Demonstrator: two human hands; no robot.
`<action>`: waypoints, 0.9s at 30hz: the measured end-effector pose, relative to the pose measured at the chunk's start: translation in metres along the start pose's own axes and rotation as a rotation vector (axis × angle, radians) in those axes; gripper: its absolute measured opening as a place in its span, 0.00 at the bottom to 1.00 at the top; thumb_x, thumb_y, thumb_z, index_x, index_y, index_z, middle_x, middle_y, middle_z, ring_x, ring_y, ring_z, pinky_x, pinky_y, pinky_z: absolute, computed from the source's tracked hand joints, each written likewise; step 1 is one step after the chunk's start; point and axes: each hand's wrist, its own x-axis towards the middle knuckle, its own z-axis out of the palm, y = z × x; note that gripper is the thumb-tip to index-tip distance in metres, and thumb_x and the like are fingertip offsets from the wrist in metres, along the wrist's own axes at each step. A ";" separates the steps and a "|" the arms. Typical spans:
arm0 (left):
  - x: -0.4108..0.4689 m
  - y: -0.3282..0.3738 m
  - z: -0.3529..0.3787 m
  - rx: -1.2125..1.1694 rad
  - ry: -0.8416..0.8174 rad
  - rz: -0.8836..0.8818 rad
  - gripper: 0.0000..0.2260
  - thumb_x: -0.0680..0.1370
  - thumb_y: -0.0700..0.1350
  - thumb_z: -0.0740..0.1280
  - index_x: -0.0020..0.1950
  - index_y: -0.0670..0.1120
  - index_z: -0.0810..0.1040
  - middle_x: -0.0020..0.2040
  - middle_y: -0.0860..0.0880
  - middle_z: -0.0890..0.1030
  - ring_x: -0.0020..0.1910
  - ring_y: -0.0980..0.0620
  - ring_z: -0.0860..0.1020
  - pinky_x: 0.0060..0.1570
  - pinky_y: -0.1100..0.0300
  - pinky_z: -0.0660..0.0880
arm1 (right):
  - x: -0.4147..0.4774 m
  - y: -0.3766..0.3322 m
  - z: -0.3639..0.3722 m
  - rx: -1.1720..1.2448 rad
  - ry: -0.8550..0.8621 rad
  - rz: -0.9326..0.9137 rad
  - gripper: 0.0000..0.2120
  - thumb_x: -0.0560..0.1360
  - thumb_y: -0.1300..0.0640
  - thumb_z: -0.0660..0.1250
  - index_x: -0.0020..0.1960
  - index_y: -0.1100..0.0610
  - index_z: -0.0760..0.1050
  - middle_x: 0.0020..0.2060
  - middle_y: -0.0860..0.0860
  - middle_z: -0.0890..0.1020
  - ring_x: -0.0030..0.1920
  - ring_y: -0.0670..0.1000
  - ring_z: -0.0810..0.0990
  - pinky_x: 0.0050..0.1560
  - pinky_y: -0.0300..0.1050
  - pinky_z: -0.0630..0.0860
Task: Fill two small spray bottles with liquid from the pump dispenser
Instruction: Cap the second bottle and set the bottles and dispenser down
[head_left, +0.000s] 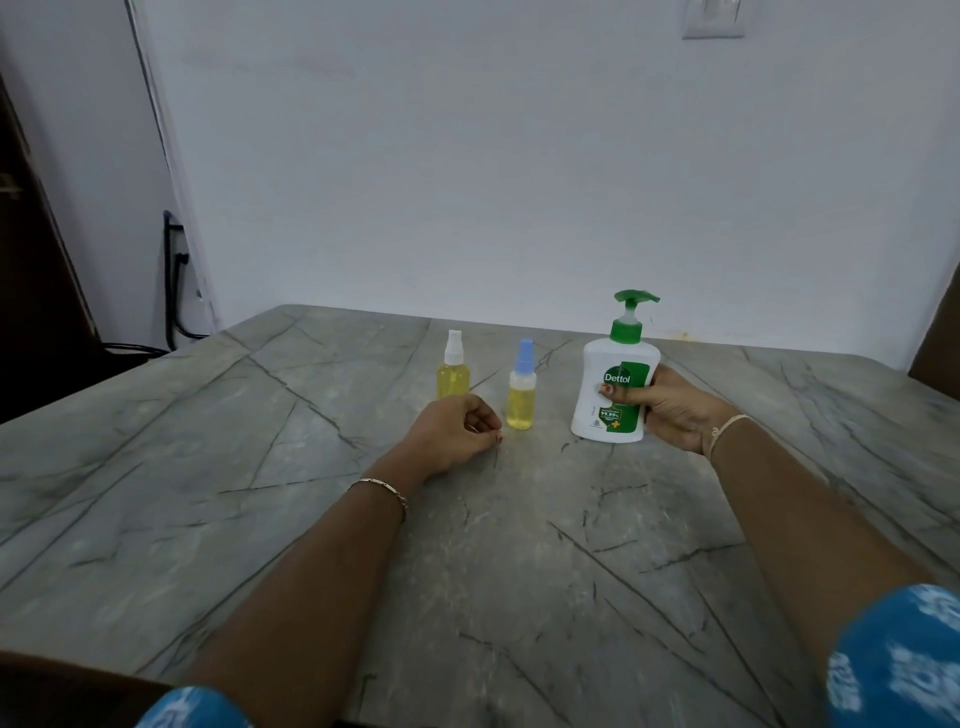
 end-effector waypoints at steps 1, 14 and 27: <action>0.000 0.000 0.000 -0.002 -0.004 -0.001 0.08 0.74 0.44 0.73 0.52 0.46 0.81 0.43 0.55 0.80 0.39 0.62 0.76 0.39 0.76 0.70 | 0.000 0.000 0.000 -0.004 -0.001 0.003 0.24 0.60 0.61 0.77 0.55 0.60 0.79 0.48 0.55 0.86 0.49 0.53 0.85 0.46 0.48 0.82; -0.004 0.000 0.002 0.001 0.063 -0.001 0.07 0.73 0.43 0.73 0.50 0.45 0.81 0.43 0.52 0.81 0.40 0.60 0.77 0.43 0.73 0.72 | -0.014 0.004 0.009 -0.076 0.227 -0.018 0.40 0.57 0.61 0.80 0.66 0.61 0.71 0.56 0.56 0.82 0.58 0.58 0.80 0.58 0.54 0.78; -0.008 -0.011 -0.008 -0.003 0.438 -0.188 0.09 0.69 0.43 0.76 0.45 0.44 0.78 0.45 0.44 0.82 0.49 0.44 0.79 0.46 0.58 0.71 | -0.035 0.024 0.046 -0.401 0.569 -0.050 0.51 0.59 0.57 0.84 0.71 0.56 0.54 0.61 0.56 0.76 0.62 0.56 0.76 0.65 0.53 0.72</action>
